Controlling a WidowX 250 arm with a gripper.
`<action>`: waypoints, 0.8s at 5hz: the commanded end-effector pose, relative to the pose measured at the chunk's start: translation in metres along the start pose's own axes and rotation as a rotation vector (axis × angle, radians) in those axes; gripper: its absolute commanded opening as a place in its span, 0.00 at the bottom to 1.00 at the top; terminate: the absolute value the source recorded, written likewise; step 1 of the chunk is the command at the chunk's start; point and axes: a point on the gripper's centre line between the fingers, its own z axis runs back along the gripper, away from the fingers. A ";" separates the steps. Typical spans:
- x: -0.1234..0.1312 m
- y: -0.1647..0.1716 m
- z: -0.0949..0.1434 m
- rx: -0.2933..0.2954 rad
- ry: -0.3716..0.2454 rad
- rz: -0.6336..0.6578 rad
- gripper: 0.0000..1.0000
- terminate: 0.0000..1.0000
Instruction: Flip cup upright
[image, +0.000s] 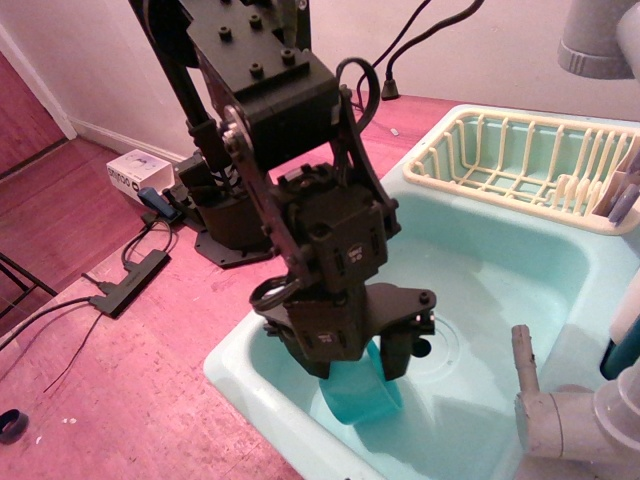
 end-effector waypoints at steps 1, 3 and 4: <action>0.022 -0.007 0.002 -0.067 -0.005 -0.079 0.00 0.00; 0.037 -0.025 -0.003 -0.136 0.032 -0.155 0.00 0.00; 0.031 -0.033 -0.008 -0.138 0.070 -0.143 0.00 0.00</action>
